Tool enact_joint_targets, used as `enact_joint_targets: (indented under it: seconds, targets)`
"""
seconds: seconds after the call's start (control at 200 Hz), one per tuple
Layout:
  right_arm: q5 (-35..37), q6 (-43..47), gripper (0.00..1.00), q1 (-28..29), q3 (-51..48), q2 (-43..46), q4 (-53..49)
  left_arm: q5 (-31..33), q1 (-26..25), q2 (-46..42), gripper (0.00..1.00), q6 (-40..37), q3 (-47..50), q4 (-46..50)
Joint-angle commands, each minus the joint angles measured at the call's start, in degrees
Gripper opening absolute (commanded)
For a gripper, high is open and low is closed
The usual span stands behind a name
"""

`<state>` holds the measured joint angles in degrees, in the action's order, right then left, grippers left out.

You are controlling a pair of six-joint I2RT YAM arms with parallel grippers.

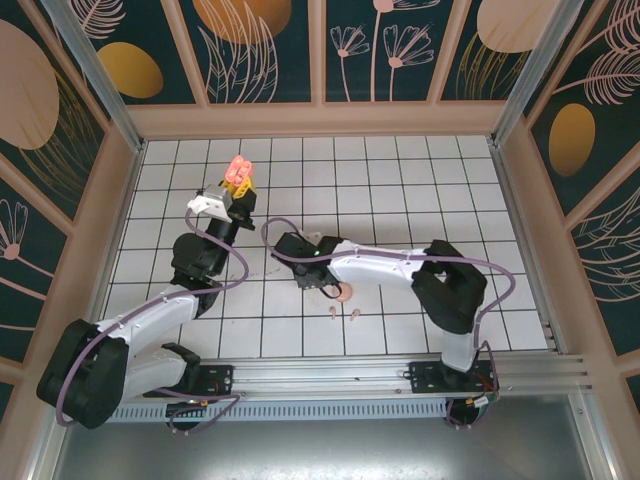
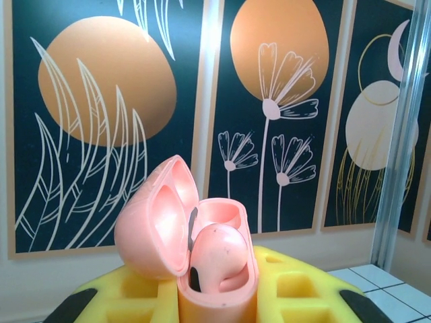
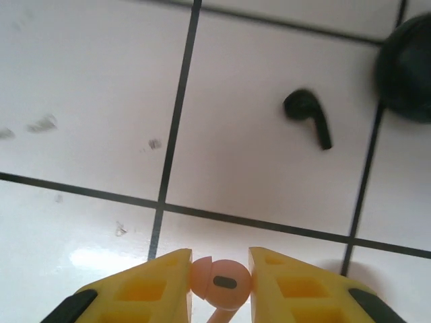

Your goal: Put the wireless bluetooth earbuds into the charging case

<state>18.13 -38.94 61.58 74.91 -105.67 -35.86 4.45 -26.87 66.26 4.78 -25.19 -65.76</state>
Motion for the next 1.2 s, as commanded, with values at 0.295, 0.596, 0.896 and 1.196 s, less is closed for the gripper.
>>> enact_joint_targets:
  seconds: [0.295,0.596,0.896,1.196]
  targets:
    - [4.2,13.1,0.26,-10.1,6.3,13.9,6.7,-9.8,0.5,-0.8,0.0,-0.7,0.2,-0.4]
    - [1.9,24.2,0.26,-13.8,17.2,13.8,12.6,-19.3,0.5,2.7,0.0,-0.7,1.2,-1.5]
    - [-4.7,30.8,0.26,-13.8,15.3,16.4,23.2,-26.1,0.5,8.5,0.0,-1.0,-3.5,2.0]
    - [-9.6,32.4,0.27,-13.9,9.9,18.7,29.5,-29.8,0.5,12.3,0.0,-0.9,-9.7,5.3]
